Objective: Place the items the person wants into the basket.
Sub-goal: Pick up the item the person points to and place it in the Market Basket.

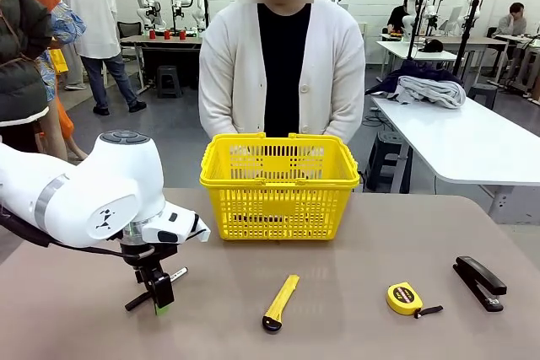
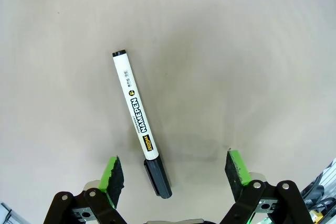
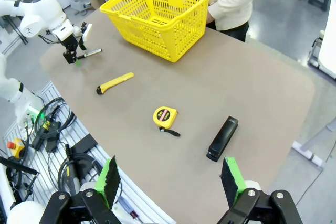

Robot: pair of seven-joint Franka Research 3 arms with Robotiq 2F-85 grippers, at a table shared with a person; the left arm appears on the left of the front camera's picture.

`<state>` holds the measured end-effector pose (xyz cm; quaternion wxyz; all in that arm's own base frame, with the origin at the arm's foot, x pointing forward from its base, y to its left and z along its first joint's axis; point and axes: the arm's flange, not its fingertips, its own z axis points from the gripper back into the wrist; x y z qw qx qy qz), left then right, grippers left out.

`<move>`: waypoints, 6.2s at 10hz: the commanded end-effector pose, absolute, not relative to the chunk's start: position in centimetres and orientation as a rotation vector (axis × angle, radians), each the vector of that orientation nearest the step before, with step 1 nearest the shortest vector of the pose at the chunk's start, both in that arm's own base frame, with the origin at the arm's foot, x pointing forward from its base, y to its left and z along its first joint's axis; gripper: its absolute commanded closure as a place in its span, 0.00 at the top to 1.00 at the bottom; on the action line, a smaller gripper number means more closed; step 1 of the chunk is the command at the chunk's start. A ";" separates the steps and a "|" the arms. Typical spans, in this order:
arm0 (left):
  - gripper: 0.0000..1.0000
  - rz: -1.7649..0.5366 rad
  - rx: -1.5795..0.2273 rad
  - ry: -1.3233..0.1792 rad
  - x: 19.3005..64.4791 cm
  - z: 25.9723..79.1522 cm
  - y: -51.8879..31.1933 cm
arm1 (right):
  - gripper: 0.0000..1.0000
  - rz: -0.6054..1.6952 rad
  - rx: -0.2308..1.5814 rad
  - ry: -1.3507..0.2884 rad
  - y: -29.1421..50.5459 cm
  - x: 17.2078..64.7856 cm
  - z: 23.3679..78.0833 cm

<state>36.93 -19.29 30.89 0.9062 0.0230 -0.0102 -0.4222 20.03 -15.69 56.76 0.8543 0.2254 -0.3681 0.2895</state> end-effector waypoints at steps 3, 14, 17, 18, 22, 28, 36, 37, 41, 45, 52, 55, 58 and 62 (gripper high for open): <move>0.46 -0.882 0.026 -0.057 36.8 30.5 -18.9 | 1.00 0.619 0.490 -0.793 -15.6 20.4 56.7; 0.00 -0.889 0.037 -0.049 36.6 30.3 -19.0 | 1.00 0.619 0.490 -0.793 -15.6 20.4 56.7; 0.00 -0.940 0.024 -0.038 35.8 39.0 -18.4 | 1.00 0.619 0.490 -0.793 -15.6 20.4 56.7; 0.00 -0.938 0.041 -0.019 35.0 43.4 -18.3 | 1.00 0.619 0.490 -0.793 -15.6 20.4 56.7; 0.00 -0.896 0.074 -0.034 34.0 54.5 -17.8 | 1.00 0.619 0.490 -0.793 -15.6 20.4 56.7; 0.00 -0.900 0.065 -0.052 32.9 56.5 -17.3 | 1.00 0.619 0.490 -0.793 -15.6 20.4 56.7; 0.15 -1.280 0.220 -0.146 44.2 65.5 -28.6 | 1.00 0.619 0.490 -0.793 -15.6 20.4 56.7; 0.15 -1.381 0.239 -0.127 47.1 65.8 -31.0 | 1.00 0.619 0.490 -0.793 -15.6 20.4 56.7; 0.15 -1.602 0.222 -0.128 52.3 61.2 -40.9 | 1.00 0.619 0.490 -0.793 -15.6 20.4 56.7; 0.15 -1.579 0.239 -0.089 53.6 57.0 -42.5 | 1.00 0.619 0.490 -0.793 -15.6 20.4 56.7; 0.15 -1.610 0.205 -0.098 52.9 56.1 -42.3 | 1.00 0.619 0.490 -0.793 -15.6 20.4 56.7; 0.15 -1.658 -0.088 -0.047 57.8 53.4 -40.6 | 1.00 0.619 0.490 -0.793 -15.6 20.4 56.7; 0.15 -1.664 -0.131 -0.031 60.9 51.1 -40.1 | 1.00 0.619 0.490 -0.793 -15.6 20.4 56.7; 0.15 -1.646 -0.104 0.084 62.1 47.1 -41.6 | 1.00 0.619 0.490 -0.793 -15.6 20.4 56.7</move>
